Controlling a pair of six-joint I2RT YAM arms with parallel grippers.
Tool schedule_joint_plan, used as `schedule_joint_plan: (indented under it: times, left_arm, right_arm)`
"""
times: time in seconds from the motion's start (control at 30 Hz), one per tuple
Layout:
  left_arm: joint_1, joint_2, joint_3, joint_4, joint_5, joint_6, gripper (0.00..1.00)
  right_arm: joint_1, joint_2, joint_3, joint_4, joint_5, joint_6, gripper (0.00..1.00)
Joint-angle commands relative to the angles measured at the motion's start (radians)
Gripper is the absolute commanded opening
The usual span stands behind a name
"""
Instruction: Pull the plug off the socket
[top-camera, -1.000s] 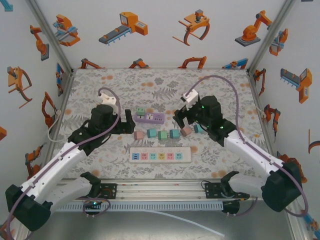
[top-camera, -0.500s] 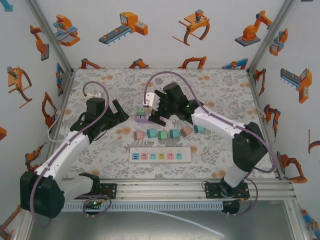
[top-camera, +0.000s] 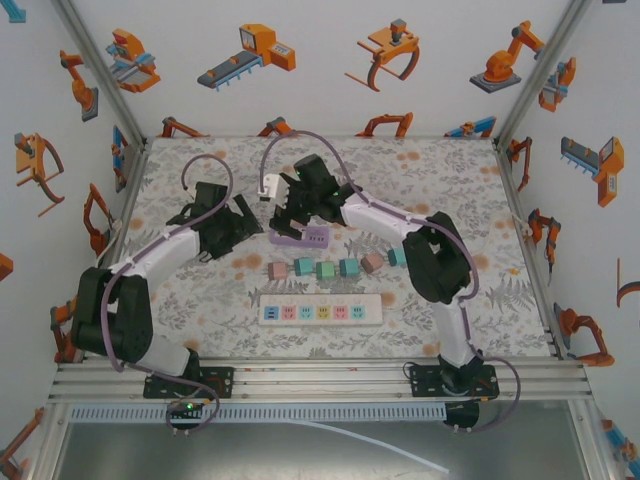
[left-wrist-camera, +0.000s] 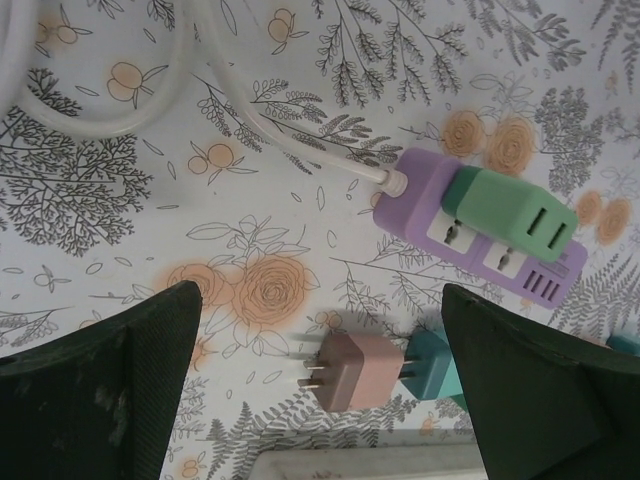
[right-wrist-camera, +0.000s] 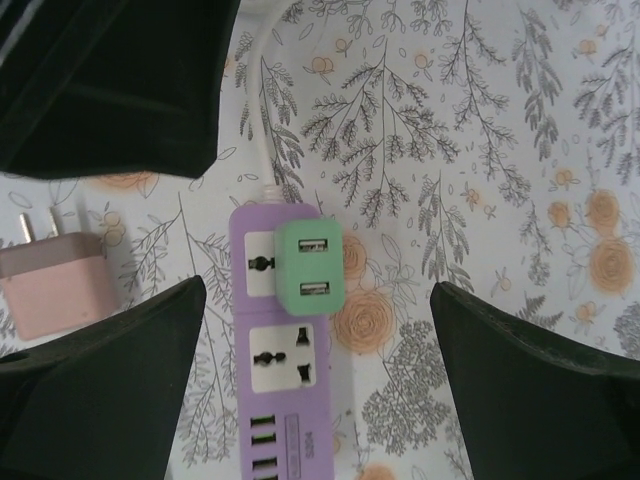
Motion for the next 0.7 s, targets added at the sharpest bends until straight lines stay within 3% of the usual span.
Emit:
schedule_joint_plan:
  times: [0.0, 0.43, 0.67]
  left_arm:
    - [0.005, 0.040, 0.034, 0.034, 0.034, -0.033, 1.00]
    - [0.004, 0.147, 0.025, 0.137, 0.128, -0.025, 0.94]
    - [0.003, 0.187, 0.031, 0.136, 0.122, -0.030, 0.91]
  right_arm:
    - [0.003, 0.040, 0.062, 0.022, -0.022, 0.026, 0.81]
    - [0.001, 0.129, 0.079, 0.064, -0.060, 0.046, 0.58]
    - [0.001, 0.129, 0.073, 0.070, -0.080, 0.022, 0.43]
